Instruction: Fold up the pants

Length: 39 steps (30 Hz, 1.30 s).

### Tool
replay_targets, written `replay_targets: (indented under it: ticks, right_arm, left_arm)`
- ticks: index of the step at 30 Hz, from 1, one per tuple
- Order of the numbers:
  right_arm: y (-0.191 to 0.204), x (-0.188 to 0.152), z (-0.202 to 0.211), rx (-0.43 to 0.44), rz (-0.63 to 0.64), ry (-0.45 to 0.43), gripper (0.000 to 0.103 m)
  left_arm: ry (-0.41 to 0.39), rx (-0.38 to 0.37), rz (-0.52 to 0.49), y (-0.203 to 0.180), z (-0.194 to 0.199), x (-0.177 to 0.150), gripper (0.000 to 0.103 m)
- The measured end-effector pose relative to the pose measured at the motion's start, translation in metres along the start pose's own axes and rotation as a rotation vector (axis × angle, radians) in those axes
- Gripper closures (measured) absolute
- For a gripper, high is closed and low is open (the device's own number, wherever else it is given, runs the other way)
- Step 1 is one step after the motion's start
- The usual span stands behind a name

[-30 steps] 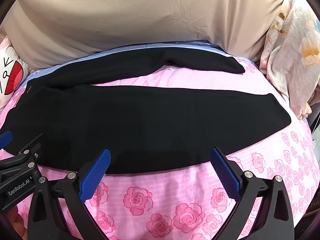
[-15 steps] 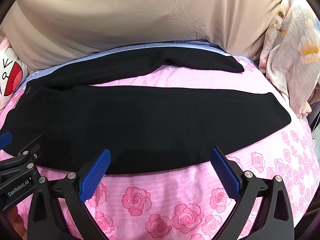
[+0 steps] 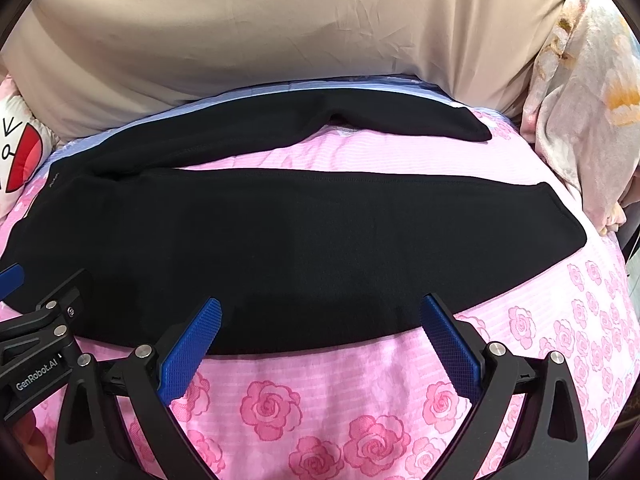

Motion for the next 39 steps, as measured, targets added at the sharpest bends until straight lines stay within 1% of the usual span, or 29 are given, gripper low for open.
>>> replay_targets:
  ticks: [16,26,39]
  right_arm:
    - [0.006,0.013,-0.021,-0.012,0.019,0.037,0.005]
    - [0.007,0.023,-0.039,-0.021,0.035,0.069,0.005]
    - [0.005,0.036,-0.061,-0.036,0.044,0.109,0.005]
  left_arm:
    - [0.026,-0.004,0.006,0.004,-0.020,0.010,0.006]
    - [0.033,0.024,0.020,0.018,-0.038,0.028,0.006]
    - [0.054,0.018,-0.002,0.014,-0.060,0.044,0.006]
Point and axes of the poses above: each gripper's, at about its wrist camera, not at the fingertips, and z roughly against the way its jaws point, y to its left, x to its top, the point moved 9 cm from there along -z, roughly the way its jaws point, and after that the axes turned 5 degrees about -z, right-handed, at the moved point
